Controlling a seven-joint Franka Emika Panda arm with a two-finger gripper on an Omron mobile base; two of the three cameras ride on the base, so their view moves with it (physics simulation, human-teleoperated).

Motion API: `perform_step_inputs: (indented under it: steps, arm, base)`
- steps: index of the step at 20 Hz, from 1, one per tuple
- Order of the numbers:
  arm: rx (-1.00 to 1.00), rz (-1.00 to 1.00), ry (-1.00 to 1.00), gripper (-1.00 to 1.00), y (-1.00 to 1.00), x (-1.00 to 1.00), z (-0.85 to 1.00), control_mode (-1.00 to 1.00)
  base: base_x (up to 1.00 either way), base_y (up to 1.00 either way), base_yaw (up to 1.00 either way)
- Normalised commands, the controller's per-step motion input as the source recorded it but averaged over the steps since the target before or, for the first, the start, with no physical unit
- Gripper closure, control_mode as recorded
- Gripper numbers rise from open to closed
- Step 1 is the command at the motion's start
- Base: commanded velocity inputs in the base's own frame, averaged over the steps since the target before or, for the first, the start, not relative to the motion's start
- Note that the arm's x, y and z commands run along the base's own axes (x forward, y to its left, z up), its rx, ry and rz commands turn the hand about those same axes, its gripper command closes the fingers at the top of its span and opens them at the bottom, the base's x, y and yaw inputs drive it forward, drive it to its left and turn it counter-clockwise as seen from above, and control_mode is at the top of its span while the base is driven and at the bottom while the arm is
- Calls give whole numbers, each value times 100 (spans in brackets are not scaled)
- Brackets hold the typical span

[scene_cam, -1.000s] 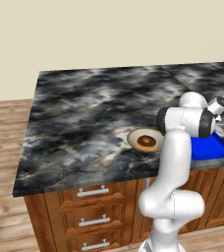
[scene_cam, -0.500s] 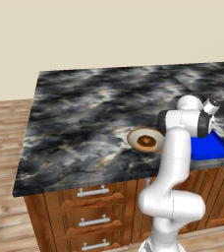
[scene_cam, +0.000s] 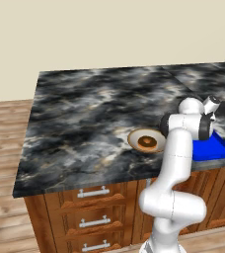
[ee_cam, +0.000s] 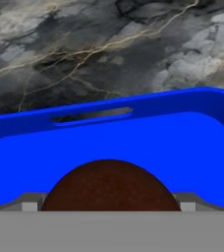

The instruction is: Place the bowl with donut and the cupcake onto the tray.

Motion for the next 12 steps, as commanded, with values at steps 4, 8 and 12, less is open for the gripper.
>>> perform_step_inputs:
  steps: [4, 8, 12]
  arm:
    - [0, 0, 0, -100, -6, 0, -21, -100]
    - [-1, 1, 0, -100, -13, 0, -34, -100]
    - [-17, 4, 0, -100, -7, 11, -56, -100]
  base:
    - [0, 0, 0]
    - [0, 0, 0]
    - [0, 0, 0]
